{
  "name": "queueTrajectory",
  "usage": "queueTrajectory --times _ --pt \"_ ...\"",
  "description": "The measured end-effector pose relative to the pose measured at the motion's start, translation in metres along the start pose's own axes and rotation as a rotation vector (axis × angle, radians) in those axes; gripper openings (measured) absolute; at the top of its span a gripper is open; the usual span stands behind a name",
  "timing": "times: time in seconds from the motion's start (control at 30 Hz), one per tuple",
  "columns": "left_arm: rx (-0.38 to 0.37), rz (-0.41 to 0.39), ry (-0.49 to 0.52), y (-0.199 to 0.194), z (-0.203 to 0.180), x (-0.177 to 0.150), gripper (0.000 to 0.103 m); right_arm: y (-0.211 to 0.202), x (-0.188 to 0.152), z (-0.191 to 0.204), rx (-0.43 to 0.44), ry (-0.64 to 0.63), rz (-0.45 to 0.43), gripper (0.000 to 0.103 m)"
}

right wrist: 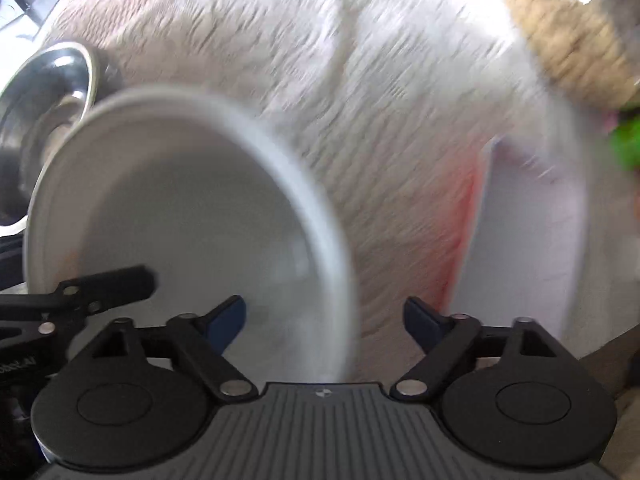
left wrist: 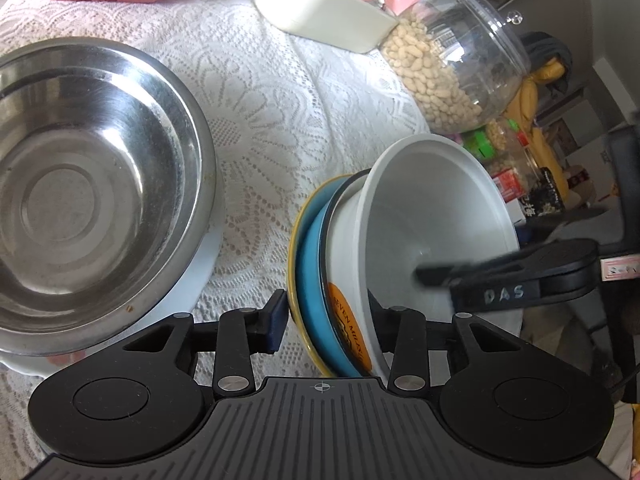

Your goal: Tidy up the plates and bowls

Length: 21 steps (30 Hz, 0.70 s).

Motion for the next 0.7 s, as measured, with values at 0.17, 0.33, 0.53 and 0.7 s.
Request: queueTrajectory --times 0.17,0.33,0.53,0.7 --pt "0.048 -0.004 0.009 -0.001 -0.007 0.001 0.041 -0.025 -0.013 0.014 -0.215 -0.189 -0.196 0.082" --pt "0.08 0.004 0.012 0.0 -0.011 0.0 0.04 -0.03 -0.03 0.037 -0.33 -0.389 -0.292 0.074" --pt "0.098 0.037 -0.001 0.008 -0.011 -0.001 0.04 -0.031 -0.04 0.048 -0.375 -0.506 -0.388 0.074" --pt "0.105 0.055 -0.002 0.012 -0.013 0.0 0.04 -0.014 -0.029 0.017 -0.147 -0.282 -0.239 0.072"
Point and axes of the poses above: each gripper's, at about its wrist camera, not at the fingertips, and y roughly the way its jaws point, z to its left, x to its top, the point moved 2 cm from there along y, roughly the way its jaws point
